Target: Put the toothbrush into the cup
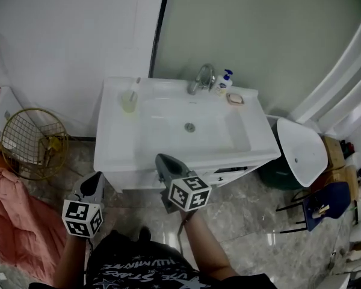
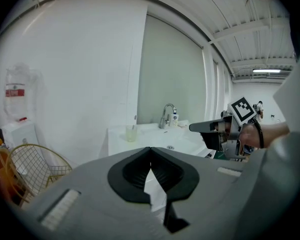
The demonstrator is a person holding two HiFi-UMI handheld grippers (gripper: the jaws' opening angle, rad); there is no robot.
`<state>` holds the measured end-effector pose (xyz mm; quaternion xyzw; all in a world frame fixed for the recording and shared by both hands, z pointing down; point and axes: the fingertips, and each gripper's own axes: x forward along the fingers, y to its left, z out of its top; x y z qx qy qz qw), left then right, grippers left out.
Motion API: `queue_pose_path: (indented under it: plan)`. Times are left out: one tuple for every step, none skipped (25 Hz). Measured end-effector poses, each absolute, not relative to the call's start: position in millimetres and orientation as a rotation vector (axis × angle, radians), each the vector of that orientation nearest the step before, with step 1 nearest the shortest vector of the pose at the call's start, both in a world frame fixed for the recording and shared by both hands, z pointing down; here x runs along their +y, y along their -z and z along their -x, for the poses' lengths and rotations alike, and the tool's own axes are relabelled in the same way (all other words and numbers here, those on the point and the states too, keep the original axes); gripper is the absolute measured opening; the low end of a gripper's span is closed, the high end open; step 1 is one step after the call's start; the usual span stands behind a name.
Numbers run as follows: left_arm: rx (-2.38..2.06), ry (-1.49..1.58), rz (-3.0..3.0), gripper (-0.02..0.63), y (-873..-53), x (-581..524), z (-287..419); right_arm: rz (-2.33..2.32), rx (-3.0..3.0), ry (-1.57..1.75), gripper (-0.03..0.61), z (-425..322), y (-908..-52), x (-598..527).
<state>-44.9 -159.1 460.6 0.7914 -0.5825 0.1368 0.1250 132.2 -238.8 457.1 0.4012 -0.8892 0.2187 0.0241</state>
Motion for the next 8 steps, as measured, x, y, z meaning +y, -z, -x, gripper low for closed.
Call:
queue_pose_path:
  plan:
    - [-1.695,-0.401,-2.312,0.009,-461.0,-160.1,43.6,-1.248,-2.748,-0.674,0.005,-132.9,-456.9,-239.0]
    - [-1.694,-0.404,-2.317,0.009,-461.5,-160.9,42.4,-1.253,-2.744,-0.674,0.005,-133.3,-456.8,-239.3]
    - [-1.692,-0.409,-2.321,0.009,-462.0,-161.4,41.5,-1.257,-2.740,-0.674,0.005,-133.1,-456.7,-239.8]
    - [-1.690,-0.415,-2.325,0.009,-462.5,-161.6,41.1,-1.260,-2.736,-0.673,0.005,-132.4,-456.4,-240.4]
    - [-1.688,-0.422,-2.327,0.009,-462.9,-161.5,41.3,-1.264,-2.733,-0.672,0.005,-131.1,-455.7,-241.1]
    - [-1.686,-0.430,-2.329,0.009,-463.3,-161.1,42.1,-1.268,-2.731,-0.671,0.005,-129.5,-454.6,-241.7]
    - [-1.685,-0.438,-2.330,0.009,-463.6,-160.5,43.3,-1.272,-2.730,-0.669,0.005,-127.6,-453.3,-242.3]
    - [-1.684,-0.445,-2.330,0.009,-463.8,-159.8,44.8,-1.276,-2.730,-0.667,0.005,-125.6,-452.0,-242.8]
